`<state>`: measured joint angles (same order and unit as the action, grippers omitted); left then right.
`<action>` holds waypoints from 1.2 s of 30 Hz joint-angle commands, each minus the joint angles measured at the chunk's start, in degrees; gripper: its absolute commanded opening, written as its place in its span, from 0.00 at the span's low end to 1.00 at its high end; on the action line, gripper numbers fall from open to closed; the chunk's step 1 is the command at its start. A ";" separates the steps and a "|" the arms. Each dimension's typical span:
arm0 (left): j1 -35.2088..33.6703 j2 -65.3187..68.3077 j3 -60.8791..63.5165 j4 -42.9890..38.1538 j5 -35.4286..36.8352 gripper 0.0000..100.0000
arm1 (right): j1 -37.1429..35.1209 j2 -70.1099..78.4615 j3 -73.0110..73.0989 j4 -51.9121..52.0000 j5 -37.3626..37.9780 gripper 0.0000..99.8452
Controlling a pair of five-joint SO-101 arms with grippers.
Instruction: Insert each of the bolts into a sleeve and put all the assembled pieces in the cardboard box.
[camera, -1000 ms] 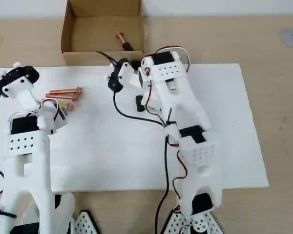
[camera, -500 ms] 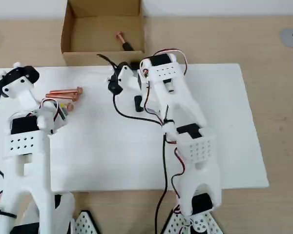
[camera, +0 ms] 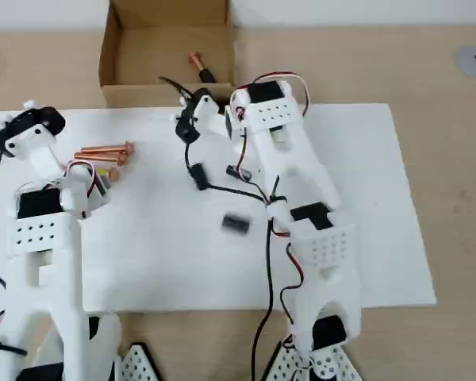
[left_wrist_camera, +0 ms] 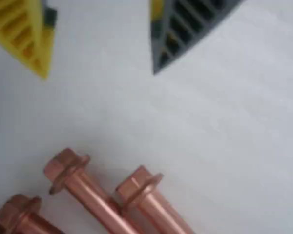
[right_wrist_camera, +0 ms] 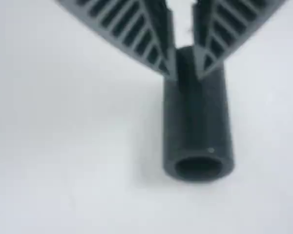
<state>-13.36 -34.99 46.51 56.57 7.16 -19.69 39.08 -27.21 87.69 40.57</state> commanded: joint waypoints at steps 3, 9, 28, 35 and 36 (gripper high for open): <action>-0.62 0.04 -2.29 0.18 -0.26 0.15 | -0.04 0.75 -0.66 2.29 -0.18 0.01; -0.70 -0.04 -2.20 0.18 -0.26 0.15 | -0.13 0.66 -2.15 2.73 -0.35 0.14; -0.62 -0.04 -2.11 0.26 -1.32 0.15 | -4.62 -0.84 -10.42 10.73 2.81 0.21; -0.70 -0.04 -2.11 0.26 -1.41 0.15 | -6.73 3.38 -10.51 6.15 2.73 0.21; -0.70 -0.04 -2.11 0.26 -1.41 0.15 | -6.29 4.44 -10.51 5.89 2.73 0.21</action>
<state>-13.36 -34.99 46.51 56.57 6.20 -25.58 42.07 -36.35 94.46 42.77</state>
